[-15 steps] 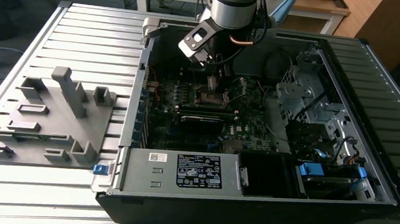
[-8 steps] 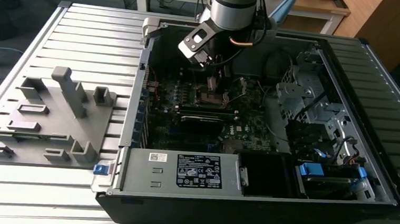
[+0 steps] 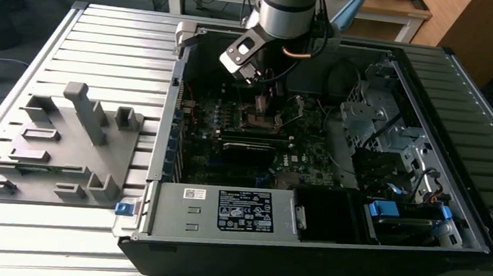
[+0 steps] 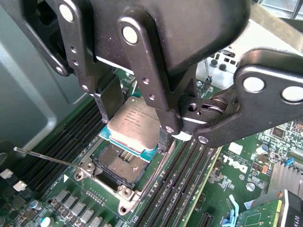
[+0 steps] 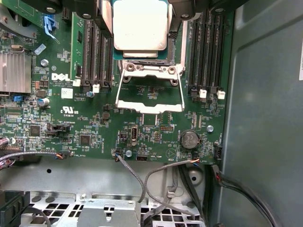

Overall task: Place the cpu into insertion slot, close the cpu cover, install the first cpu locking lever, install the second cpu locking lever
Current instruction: 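Place the cpu into insertion slot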

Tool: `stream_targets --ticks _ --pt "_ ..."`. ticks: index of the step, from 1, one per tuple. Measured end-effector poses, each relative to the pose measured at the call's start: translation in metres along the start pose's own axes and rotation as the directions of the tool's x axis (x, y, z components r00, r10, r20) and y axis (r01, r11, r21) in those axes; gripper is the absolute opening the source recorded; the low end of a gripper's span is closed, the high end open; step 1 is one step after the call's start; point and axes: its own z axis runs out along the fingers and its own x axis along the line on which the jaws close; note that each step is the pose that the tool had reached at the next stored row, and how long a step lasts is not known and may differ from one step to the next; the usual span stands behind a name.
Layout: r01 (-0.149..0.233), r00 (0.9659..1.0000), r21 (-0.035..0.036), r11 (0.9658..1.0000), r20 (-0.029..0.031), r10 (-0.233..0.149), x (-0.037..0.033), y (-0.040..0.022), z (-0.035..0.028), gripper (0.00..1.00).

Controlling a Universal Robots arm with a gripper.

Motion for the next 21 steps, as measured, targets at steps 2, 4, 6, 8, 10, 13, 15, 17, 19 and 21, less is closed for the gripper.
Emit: stream_targets --ticks 2,4,6,8,10,13,15,17,19,21 --pt "0.000 1.0000 0.0002 1.0000 0.0003 0.000 -0.0001 -0.0001 0.0002 0.54" --pt "0.000 1.0000 0.0001 1.0000 0.0001 0.000 0.0000 0.0000 0.0004 0.54" --pt "0.000 1.0000 0.0000 1.0000 -0.0001 0.000 0.0000 0.0000 0.0006 0.54" --pt "0.000 1.0000 -0.0002 1.0000 -0.0003 0.000 0.0000 -0.0001 0.0013 0.54" --pt "0.000 1.0000 0.0000 1.0000 0.0000 0.000 -0.0001 -0.0001 0.0021 0.54" --pt "0.000 1.0000 0.0000 1.0000 0.0000 0.000 -0.0001 -0.0002 0.0025 0.54" --pt "0.000 1.0000 -0.0003 1.0000 -0.0005 0.000 -0.0001 -0.0002 0.0033 0.54" --pt "0.000 1.0000 0.0000 1.0000 0.0001 0.000 -0.0002 -0.0003 0.0048 0.54" --pt "0.000 1.0000 0.0000 1.0000 0.0000 0.000 -0.0002 -0.0004 0.0066 0.54" --pt "0.000 1.0000 0.0000 1.0000 0.0000 0.000 -0.0003 -0.0009 0.0083 0.54"
